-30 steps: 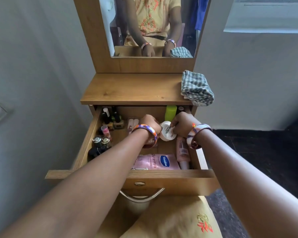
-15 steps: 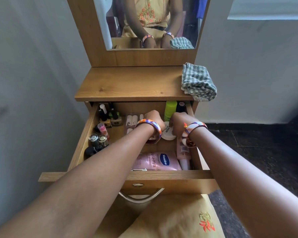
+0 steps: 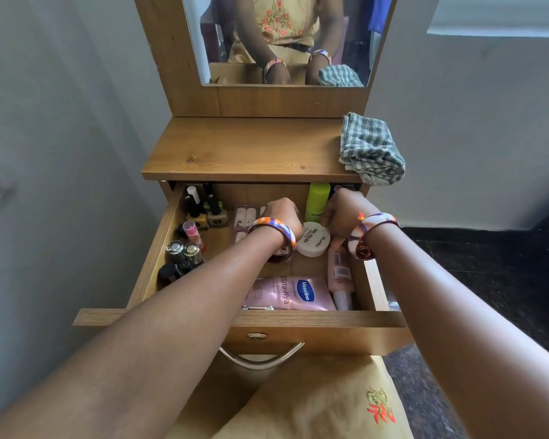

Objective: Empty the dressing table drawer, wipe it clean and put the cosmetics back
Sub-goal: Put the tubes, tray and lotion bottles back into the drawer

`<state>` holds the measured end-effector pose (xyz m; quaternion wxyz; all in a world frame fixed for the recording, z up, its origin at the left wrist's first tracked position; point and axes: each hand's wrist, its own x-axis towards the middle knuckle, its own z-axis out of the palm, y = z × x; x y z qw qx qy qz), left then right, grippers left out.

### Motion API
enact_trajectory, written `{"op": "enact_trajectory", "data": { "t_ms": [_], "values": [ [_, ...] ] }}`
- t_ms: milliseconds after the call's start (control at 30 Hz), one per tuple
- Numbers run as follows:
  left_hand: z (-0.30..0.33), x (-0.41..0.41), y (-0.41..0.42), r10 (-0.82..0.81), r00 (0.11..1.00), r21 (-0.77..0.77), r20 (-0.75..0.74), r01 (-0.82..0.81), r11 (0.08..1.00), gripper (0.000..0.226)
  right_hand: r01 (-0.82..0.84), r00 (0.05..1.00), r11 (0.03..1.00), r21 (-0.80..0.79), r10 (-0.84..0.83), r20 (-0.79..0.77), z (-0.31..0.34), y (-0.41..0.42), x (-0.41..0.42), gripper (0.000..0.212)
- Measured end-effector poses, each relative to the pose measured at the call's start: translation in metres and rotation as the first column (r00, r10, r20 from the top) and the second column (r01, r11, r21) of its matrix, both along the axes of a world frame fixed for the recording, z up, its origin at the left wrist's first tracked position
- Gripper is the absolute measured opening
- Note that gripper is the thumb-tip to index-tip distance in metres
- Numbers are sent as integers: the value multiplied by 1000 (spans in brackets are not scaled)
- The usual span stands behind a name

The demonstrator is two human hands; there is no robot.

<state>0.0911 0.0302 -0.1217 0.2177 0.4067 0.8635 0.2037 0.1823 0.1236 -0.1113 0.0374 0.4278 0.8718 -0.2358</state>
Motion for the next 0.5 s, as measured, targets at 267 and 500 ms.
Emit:
{"op": "enact_trajectory", "data": {
  "t_ms": [267, 500],
  "values": [
    [13, 6, -7, -231, 965, -91, 126, 243, 966, 34, -156, 972, 987, -42, 161, 172, 9, -21, 1, 25],
    [45, -3, -31, -313, 891, -138, 328, 373, 917, 27, -199, 969, 973, -121, 213, 122, 31, -28, 1, 20]
  ]
}}
